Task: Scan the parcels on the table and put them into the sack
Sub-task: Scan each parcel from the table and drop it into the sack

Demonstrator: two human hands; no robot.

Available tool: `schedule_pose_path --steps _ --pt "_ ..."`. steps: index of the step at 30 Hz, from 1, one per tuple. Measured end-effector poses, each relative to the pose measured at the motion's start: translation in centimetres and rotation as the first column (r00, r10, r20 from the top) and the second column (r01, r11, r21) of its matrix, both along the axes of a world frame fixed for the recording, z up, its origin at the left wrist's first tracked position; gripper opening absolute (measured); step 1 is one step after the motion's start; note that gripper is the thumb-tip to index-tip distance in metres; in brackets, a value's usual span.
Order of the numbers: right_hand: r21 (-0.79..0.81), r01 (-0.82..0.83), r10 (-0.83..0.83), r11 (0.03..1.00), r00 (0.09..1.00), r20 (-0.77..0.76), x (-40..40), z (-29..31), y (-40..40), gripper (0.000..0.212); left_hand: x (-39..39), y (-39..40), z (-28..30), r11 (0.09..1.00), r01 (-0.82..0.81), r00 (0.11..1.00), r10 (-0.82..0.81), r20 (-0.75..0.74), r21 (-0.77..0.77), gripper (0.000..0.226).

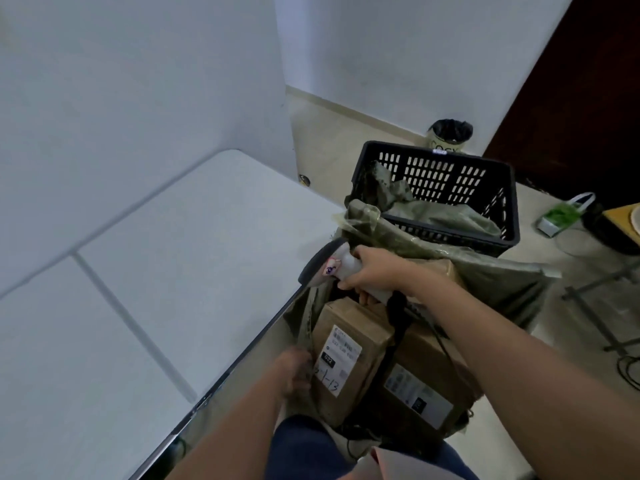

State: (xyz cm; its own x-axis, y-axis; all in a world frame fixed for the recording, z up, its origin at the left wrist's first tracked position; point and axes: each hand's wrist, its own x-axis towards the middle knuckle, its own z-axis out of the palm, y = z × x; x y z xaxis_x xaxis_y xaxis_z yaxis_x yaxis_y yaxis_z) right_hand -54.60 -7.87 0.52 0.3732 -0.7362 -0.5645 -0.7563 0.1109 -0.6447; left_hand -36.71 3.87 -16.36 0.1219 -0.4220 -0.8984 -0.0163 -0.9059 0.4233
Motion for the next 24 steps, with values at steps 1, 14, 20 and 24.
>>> schedule_pose_path --steps 1,14,20,24 --pt "0.048 0.023 -0.025 0.999 0.999 0.039 1.0 0.1 -0.3 0.038 0.6 -0.2 0.1 1.0 0.002 1.0 -0.002 -0.025 0.001 0.013" --pt "0.04 0.016 -0.018 0.999 0.998 0.059 13.4 -6.4 -4.6 0.035 13.7 -6.5 1.2 0.886 -0.314 0.937 0.347 0.038 -0.341 0.018" --pt "0.103 0.151 -0.155 0.983 0.987 0.034 17.4 -12.5 -6.4 0.044 19.9 -6.2 -0.9 0.865 -0.374 0.898 0.428 0.103 -0.335 0.017" --pt "0.093 0.162 -0.162 0.982 0.987 -0.006 20.1 -15.1 -7.3 0.046 21.6 -6.6 -2.1 0.864 -0.387 0.891 0.44 0.113 -0.321 0.017"
